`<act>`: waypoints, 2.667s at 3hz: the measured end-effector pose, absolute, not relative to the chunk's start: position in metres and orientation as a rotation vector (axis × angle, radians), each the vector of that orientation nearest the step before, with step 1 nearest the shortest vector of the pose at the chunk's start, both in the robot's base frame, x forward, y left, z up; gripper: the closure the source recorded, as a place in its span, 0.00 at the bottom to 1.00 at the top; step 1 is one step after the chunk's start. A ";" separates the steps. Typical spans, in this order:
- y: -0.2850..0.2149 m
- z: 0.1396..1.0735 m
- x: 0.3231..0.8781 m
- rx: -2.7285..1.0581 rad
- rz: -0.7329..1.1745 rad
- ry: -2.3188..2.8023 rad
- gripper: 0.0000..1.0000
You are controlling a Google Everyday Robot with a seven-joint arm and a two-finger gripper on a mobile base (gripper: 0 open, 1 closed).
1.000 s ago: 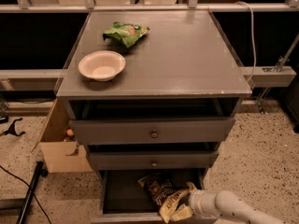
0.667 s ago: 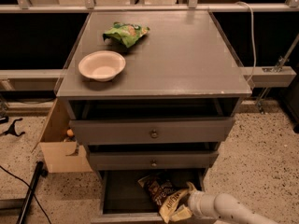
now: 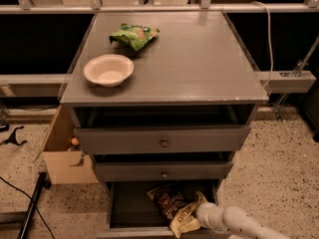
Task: Pick brown chip bag from bottom drawer and place on counter
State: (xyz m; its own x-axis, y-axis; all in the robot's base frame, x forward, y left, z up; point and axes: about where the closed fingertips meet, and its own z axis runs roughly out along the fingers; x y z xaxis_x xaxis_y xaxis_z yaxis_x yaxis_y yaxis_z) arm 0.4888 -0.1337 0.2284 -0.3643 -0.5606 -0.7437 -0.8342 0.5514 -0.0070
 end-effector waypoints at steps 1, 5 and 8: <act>-0.126 0.216 0.500 -1.123 0.476 2.091 0.00; -0.127 0.191 0.513 -1.103 0.370 2.171 0.47; -0.128 0.184 0.513 -1.096 0.340 2.194 1.00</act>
Offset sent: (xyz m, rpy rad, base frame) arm 0.0258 0.0103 -0.0280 -0.0683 0.0268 -0.0328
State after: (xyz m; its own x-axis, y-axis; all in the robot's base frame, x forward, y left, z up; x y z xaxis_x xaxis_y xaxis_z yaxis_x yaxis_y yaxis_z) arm 0.5129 -0.1276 0.1838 -0.4366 -0.6160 -0.6556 -0.7856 0.6162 -0.0557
